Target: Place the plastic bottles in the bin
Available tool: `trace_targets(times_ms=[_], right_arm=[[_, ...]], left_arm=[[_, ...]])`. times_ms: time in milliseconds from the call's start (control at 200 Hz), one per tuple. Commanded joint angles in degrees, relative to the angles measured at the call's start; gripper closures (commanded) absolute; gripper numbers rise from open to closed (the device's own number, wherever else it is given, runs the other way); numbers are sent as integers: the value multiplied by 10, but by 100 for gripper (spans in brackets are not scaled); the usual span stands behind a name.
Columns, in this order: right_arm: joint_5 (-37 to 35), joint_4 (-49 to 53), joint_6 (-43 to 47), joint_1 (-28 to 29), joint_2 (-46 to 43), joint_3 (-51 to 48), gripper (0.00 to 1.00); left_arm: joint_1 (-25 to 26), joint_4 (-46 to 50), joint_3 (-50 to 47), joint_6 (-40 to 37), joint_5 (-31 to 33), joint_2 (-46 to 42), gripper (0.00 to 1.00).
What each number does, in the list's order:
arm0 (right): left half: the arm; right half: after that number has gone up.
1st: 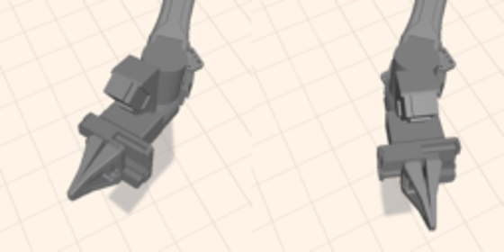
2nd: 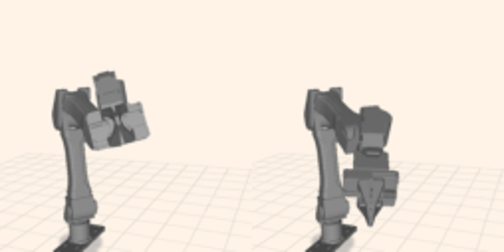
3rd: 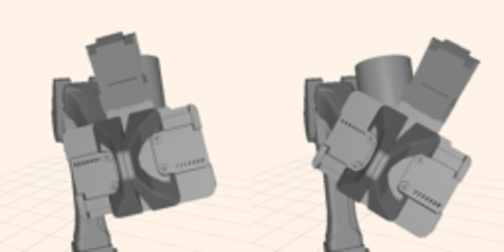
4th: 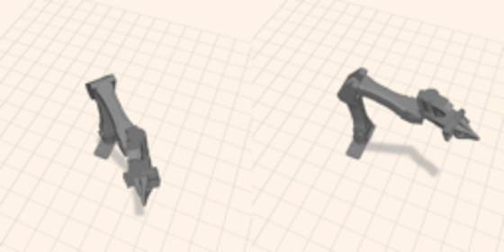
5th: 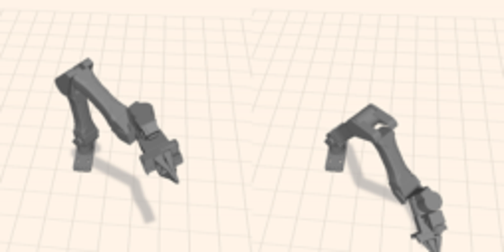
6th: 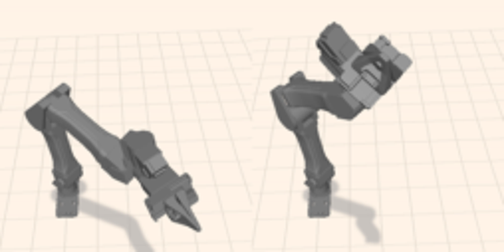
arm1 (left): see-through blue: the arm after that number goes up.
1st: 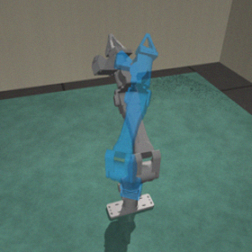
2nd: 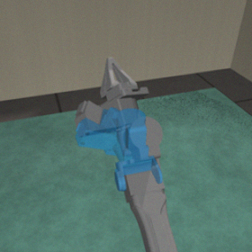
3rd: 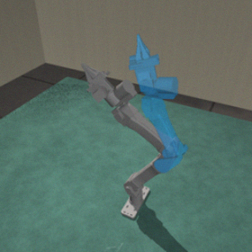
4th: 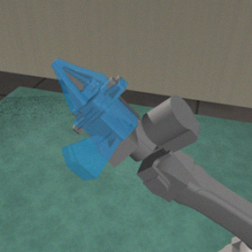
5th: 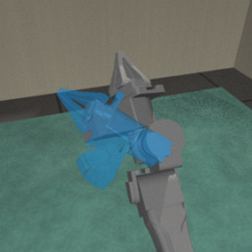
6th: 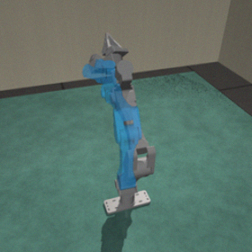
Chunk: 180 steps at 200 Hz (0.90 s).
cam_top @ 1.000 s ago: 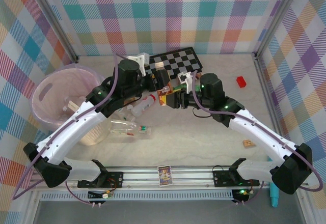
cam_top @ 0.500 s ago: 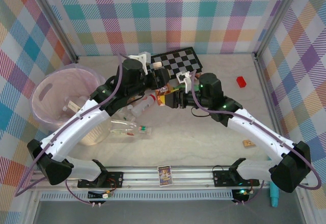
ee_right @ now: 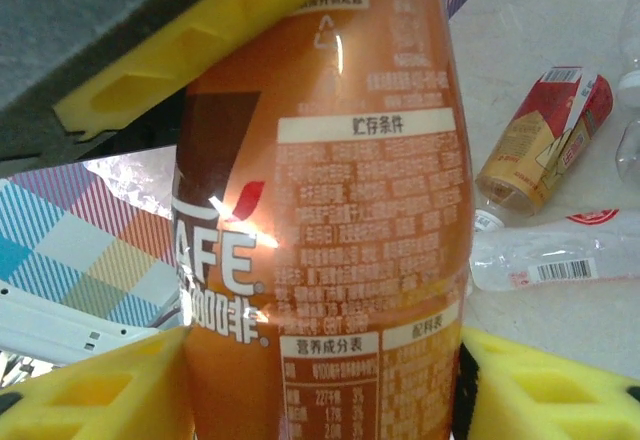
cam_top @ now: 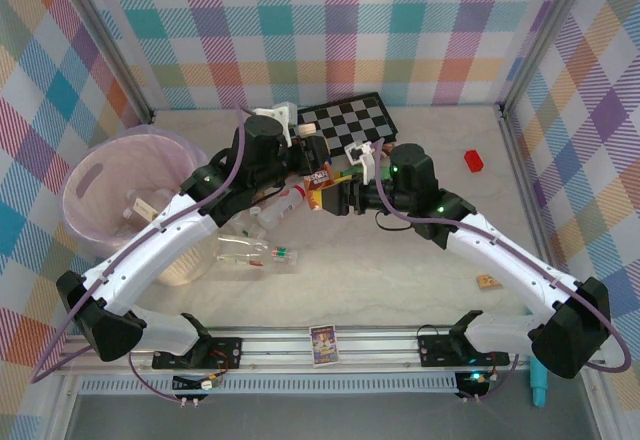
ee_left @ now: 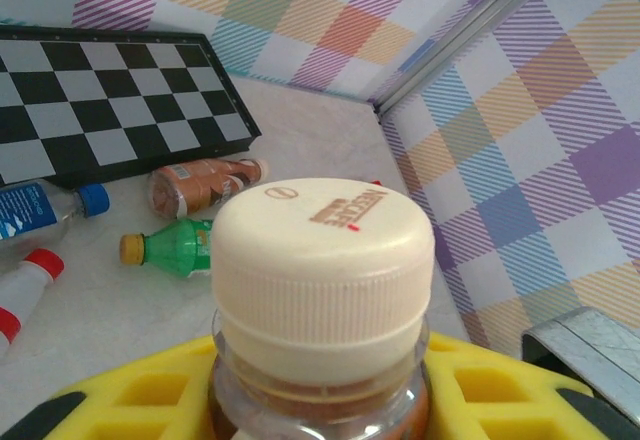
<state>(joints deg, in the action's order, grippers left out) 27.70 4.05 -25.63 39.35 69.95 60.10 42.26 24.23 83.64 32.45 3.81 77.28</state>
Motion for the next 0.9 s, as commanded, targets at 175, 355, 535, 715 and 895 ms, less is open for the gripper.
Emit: trace_targets(times_ms=[175,355,535,715,895], right_arm=[[-43,105,49,-11,-37,38,1],[-113,217,86,-19,-48,56,1],[-108,230,73,-19,-40,16,1],[-101,227,70,-19,-33,4,0],[-101,244,82,-18,-31,8,0]], left_arm=[[-18,59,52,-58,35,-22,66],[-93,175,131,-106,34,-45,67],[-216,277,218,-156,6,-57,74],[-370,347,266,-187,-48,-60,81],[-549,373,259,-203,-119,-66,87]])
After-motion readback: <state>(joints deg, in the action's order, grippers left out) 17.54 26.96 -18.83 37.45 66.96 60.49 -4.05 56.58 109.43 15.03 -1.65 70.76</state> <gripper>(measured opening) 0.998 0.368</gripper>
